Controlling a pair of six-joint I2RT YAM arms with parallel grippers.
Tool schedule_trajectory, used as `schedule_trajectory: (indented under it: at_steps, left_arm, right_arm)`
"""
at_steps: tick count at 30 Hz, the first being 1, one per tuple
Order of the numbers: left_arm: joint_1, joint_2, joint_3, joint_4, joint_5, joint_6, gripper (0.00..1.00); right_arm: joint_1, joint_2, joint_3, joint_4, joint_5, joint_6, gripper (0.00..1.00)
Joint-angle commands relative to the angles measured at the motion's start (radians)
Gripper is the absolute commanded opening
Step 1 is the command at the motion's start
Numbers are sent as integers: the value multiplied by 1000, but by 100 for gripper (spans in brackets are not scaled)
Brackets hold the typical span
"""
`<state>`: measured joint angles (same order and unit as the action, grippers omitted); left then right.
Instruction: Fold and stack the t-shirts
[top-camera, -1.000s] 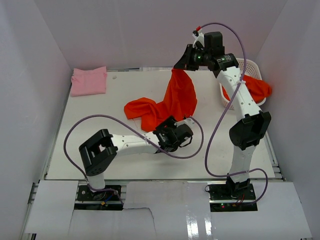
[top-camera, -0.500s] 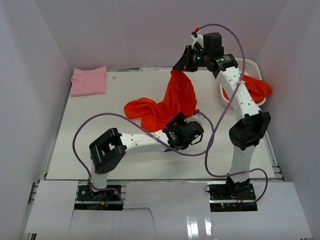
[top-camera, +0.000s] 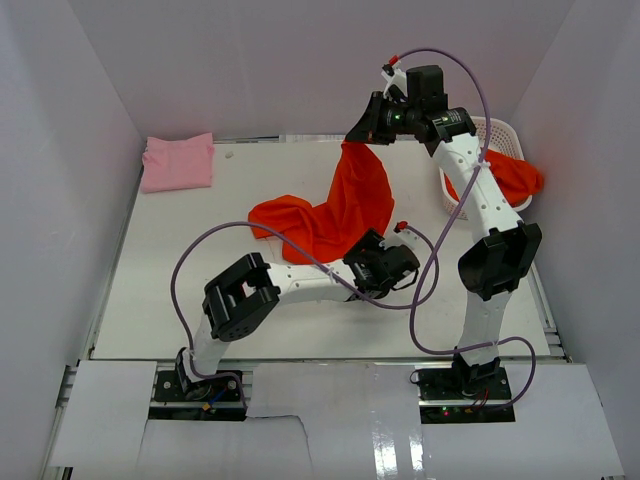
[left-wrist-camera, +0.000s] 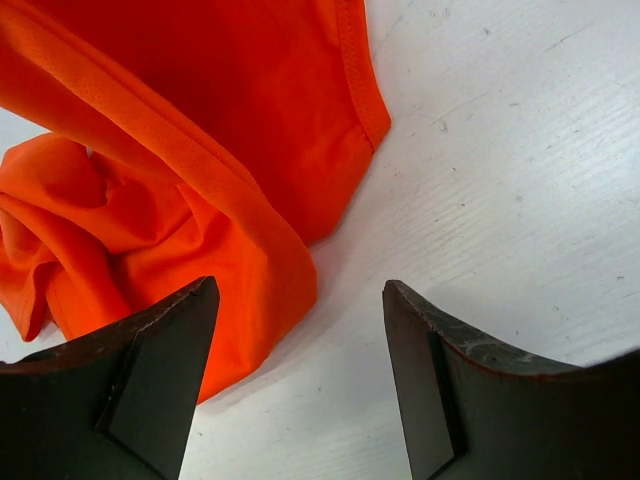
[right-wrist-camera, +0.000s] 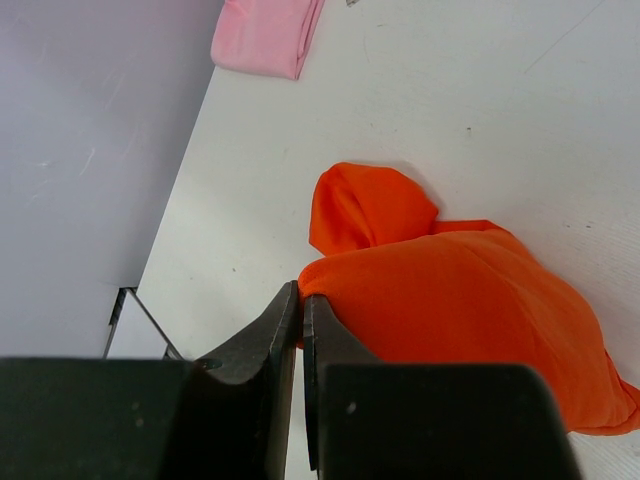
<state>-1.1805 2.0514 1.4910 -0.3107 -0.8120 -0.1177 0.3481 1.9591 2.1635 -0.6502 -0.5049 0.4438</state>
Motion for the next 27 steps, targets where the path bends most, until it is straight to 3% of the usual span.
schedule_trajectory:
  at_steps: [1, 10, 21, 23, 24, 25, 26, 27]
  left_arm:
    - [-5, 13, 40, -5, 7, -31, 78]
    - [19, 67, 28, 67, -26, 15, 76]
    - [68, 70, 23, 71, -67, 15, 66]
    - [85, 67, 18, 59, -61, -13, 58]
    - [93, 64, 12, 45, -38, -26, 47]
    - [100, 62, 9, 39, -30, -39, 47]
    - [111, 53, 3, 38, -24, -46, 30]
    - [114, 47, 0, 33, -19, -53, 20]
  right_arm:
    - [0, -5, 39, 0, -29, -10, 8]
    - [-1, -31, 12, -6, -27, -14, 8]
    - [0, -46, -11, -6, -27, -19, 8]
    - [-1, -48, -10, -6, -29, -17, 8]
    - [-1, -48, -8, -6, -27, -17, 8]
    - [-1, -46, -10, -6, -27, -16, 8]
    - [-1, -49, -7, -6, -27, -16, 8]
    - [-1, -49, -4, -6, -27, -16, 8]
